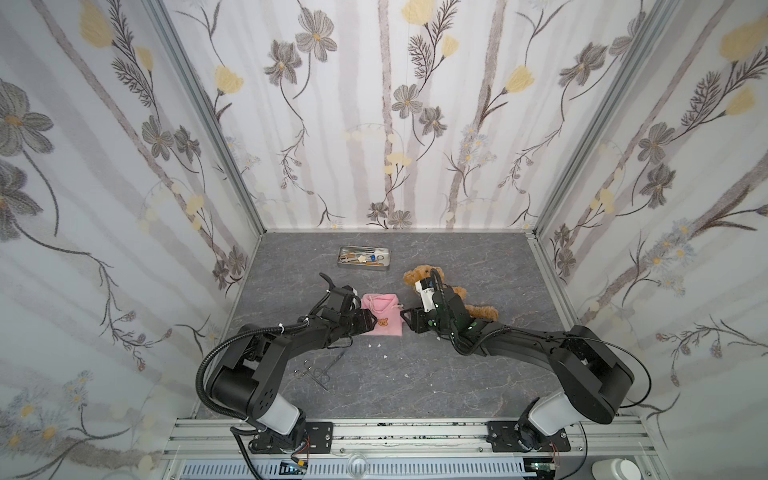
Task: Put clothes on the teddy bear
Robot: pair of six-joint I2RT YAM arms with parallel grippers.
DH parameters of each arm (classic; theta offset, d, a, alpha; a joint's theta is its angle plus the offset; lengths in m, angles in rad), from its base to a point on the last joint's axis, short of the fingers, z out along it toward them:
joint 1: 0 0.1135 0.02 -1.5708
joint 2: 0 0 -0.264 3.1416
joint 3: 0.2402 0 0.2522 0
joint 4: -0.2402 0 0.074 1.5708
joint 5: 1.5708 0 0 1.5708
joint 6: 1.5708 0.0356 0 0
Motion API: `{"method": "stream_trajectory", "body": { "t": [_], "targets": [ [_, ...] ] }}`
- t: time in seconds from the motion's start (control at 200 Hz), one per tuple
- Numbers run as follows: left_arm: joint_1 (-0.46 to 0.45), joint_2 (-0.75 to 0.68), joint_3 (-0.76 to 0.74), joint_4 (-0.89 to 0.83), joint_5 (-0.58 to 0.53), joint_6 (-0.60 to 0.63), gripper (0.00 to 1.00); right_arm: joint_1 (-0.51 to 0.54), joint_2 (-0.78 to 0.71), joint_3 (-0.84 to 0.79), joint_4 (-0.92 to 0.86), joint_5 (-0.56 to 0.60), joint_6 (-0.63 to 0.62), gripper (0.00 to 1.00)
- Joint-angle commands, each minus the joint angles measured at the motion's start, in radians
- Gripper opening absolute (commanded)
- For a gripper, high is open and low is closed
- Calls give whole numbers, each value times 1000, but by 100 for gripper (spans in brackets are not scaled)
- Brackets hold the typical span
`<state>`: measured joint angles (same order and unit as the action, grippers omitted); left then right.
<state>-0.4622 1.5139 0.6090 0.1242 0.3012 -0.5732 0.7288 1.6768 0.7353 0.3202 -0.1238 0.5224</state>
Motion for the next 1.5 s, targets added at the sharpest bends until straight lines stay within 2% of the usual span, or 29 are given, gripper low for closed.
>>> {"method": "stream_trajectory", "body": {
  "t": [0.0,0.175,0.27,0.395,0.515,0.655,0.809,0.944,1.254,1.494],
  "targets": [
    [-77,-75,-22,-10,-18,-18,68,-37,-54,-18,-1,-17,-18,49],
    [-172,-191,24,-23,-135,209,71,-92,-162,-44,-55,14,-52,49],
    [-217,-202,46,-33,-135,418,71,-116,-218,-76,-73,40,-56,50],
    [-328,-220,51,-53,-227,704,72,-159,-305,-131,-91,64,-58,51],
    [-397,-197,45,-94,-315,955,77,-210,-384,-177,-99,85,-58,52],
    [-401,-89,60,-125,-363,1114,76,-246,-433,-193,-107,79,-70,52],
    [-398,53,126,-133,-365,1135,69,-250,-426,-196,-106,66,-67,52],
    [-388,122,169,-133,-342,1117,61,-250,-425,-205,-102,51,-57,52],
    [-348,154,200,-133,-277,1067,37,-251,-431,-214,-95,52,-55,52],
    [-305,170,226,-133,-216,1002,25,-250,-425,-215,-96,49,-55,52]
  ]
}}
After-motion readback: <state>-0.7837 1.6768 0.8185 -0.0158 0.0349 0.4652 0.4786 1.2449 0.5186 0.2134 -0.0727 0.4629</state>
